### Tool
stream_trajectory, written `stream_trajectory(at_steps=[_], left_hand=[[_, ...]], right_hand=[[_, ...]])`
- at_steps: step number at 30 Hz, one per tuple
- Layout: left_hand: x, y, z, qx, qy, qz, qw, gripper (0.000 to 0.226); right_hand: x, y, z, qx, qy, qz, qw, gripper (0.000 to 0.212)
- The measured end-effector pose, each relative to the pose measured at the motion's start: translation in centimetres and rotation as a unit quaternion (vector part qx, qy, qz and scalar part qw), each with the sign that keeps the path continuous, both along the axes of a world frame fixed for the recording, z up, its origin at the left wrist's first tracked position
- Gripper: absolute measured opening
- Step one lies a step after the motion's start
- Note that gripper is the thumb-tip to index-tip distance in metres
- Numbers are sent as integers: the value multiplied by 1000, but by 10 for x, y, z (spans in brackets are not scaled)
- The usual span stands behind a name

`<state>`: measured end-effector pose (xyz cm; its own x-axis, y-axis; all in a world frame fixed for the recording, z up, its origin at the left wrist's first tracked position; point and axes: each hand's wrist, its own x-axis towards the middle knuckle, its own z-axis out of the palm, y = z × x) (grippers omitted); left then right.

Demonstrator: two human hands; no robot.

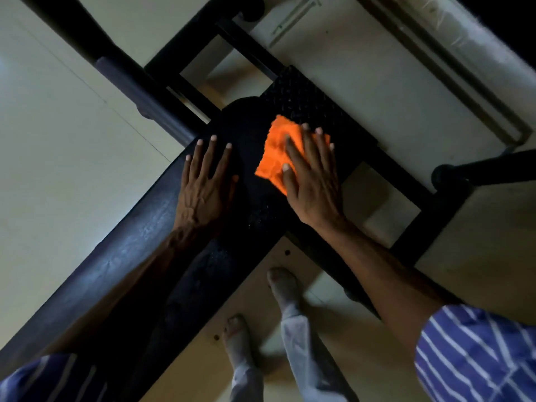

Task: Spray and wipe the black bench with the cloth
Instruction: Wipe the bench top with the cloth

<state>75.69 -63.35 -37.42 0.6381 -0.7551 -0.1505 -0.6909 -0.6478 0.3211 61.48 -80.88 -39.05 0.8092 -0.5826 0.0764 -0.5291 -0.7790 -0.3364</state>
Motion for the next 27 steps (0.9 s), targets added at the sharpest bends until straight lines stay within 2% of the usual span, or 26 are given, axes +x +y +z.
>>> stream_trajectory(at_steps=[2, 3, 5, 7, 9, 11, 14, 17, 19, 22, 25, 27], left_hand=[[1, 8, -1, 7, -6, -13, 1000, 61], [2, 12, -1, 8, -7, -19, 1000, 61], [0, 18, -1, 4, -7, -28, 1000, 60], [-2, 23, 0, 3, -5, -34, 999, 60], [-4, 29, 0, 4, -7, -42, 999, 60], [-7, 35, -2, -2, -9, -51, 999, 59], [-9, 45, -6, -10, -16, -66, 998, 59], [-8, 52, -11, -9, -21, -81, 996, 59], [-7, 54, -10, -12, -16, -89, 996, 60], [-5, 57, -9, -3, -11, -101, 995, 61], [-2, 62, -12, -5, -22, -116, 993, 61], [1, 67, -15, -13, -26, -123, 992, 60]], right_hand=[[9, 25, 0, 16, -25, -113, 993, 53], [9, 42, 0, 14, -37, -136, 990, 53], [-2, 72, -3, 14, -57, -114, 992, 52], [-22, 83, -5, 8, -50, -46, 998, 54], [-31, 71, -6, -1, -32, 13, 999, 55], [-25, 52, -7, -11, -18, 12, 1000, 55], [-1, 46, -3, 7, -33, -113, 993, 54], [6, 95, -5, 28, -77, -209, 974, 52], [-10, 144, -8, 47, -107, -189, 975, 52], [-39, 187, -11, 78, -93, -125, 985, 58], [-38, 159, -10, 76, -87, -107, 987, 56], [-24, 126, -7, 67, -90, -131, 985, 54]])
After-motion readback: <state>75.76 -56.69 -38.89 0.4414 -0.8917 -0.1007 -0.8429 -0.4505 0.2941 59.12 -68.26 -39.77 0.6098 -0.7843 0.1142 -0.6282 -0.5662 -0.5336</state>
